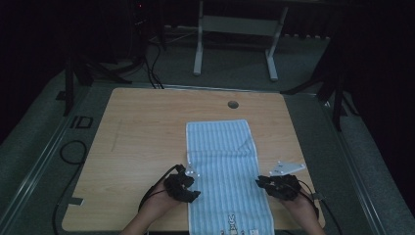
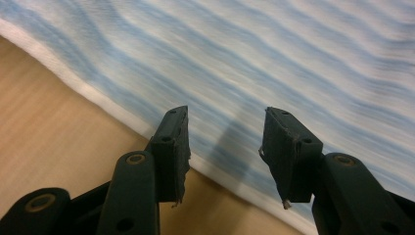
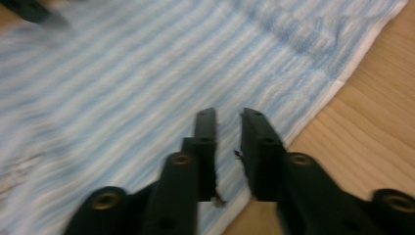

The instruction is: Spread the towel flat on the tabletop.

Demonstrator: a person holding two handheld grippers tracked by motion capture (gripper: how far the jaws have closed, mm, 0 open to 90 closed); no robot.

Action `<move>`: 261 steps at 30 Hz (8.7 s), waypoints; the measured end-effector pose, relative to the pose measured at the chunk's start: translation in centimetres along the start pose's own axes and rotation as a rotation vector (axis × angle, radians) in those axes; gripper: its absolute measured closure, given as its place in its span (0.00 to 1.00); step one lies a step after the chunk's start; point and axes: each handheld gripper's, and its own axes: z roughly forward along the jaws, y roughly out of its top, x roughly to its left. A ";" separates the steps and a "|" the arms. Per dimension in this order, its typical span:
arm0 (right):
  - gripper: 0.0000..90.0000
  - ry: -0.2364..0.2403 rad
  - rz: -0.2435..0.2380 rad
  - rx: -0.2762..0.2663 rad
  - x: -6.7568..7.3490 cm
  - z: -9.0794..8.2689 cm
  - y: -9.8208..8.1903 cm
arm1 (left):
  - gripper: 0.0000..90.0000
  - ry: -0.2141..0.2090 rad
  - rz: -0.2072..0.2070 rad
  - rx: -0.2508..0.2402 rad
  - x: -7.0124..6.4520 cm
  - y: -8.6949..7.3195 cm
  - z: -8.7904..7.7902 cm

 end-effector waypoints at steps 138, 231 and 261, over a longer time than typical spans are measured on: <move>0.95 -0.114 0.196 0.204 -11.3 10.7 7.7 | 0.95 0.160 -0.180 -0.055 13.1 7.8 4.7; 0.70 -0.024 0.127 0.051 -7.1 5.7 6.1 | 0.49 0.126 -0.098 -0.016 8.9 6.0 0.8; 0.51 -0.148 0.299 0.185 -14.0 11.8 10.4 | 0.39 0.239 -0.246 -0.012 16.4 9.2 4.3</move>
